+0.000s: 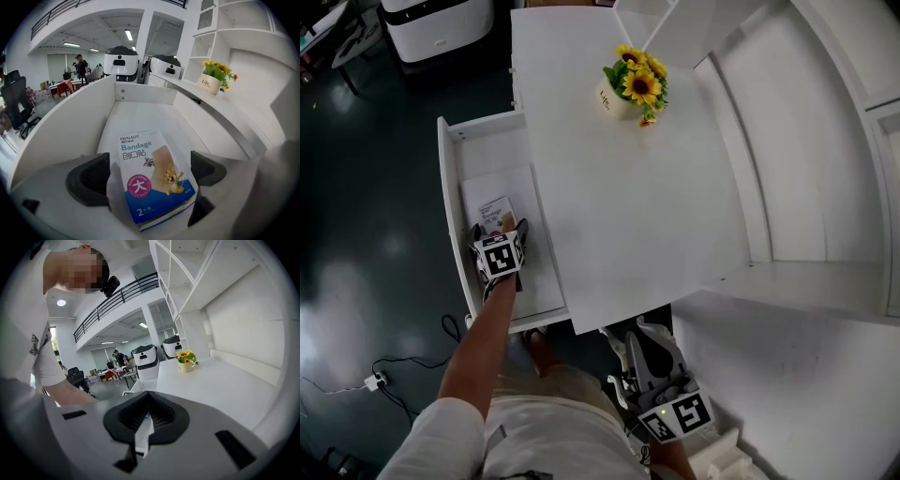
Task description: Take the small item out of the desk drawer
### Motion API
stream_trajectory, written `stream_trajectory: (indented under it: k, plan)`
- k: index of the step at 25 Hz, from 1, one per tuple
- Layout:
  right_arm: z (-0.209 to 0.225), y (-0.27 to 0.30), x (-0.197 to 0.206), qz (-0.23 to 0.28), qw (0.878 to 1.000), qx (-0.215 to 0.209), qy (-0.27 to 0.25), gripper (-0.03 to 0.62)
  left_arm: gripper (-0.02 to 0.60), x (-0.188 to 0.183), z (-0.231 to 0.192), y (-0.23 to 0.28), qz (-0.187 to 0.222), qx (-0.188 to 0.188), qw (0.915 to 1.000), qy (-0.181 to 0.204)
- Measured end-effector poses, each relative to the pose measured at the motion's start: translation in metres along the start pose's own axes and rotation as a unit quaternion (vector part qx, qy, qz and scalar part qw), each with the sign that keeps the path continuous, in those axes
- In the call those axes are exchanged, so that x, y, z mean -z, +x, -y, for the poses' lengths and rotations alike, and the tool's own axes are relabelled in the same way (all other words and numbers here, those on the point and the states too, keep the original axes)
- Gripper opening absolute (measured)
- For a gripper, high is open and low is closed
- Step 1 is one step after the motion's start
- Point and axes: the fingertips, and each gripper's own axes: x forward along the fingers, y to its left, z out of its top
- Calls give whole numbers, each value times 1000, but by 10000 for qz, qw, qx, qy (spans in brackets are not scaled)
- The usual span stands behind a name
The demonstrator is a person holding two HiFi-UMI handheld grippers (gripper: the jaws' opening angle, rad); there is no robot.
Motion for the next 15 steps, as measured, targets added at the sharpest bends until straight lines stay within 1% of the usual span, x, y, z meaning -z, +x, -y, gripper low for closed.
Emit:
stream_trajectory:
  k: [4, 6, 12, 15]
  plan:
    - [-7, -2, 5, -52, 10000, -22, -1, 9, 525, 6, -4, 4, -53, -4, 9999, -164]
    - [-8, -5, 6, -66, 10000, -15, -12, 9, 525, 11, -2, 7, -128, -3, 9998, -164]
    - [-5, -10, 8, -79, 9999, 67, -17, 9, 524, 12, -2, 13, -230, -151, 9995, 129]
    - [-7, -11, 10, -101, 9999, 68, -22, 9, 525, 16, -2, 15, -253, -164, 9992, 258]
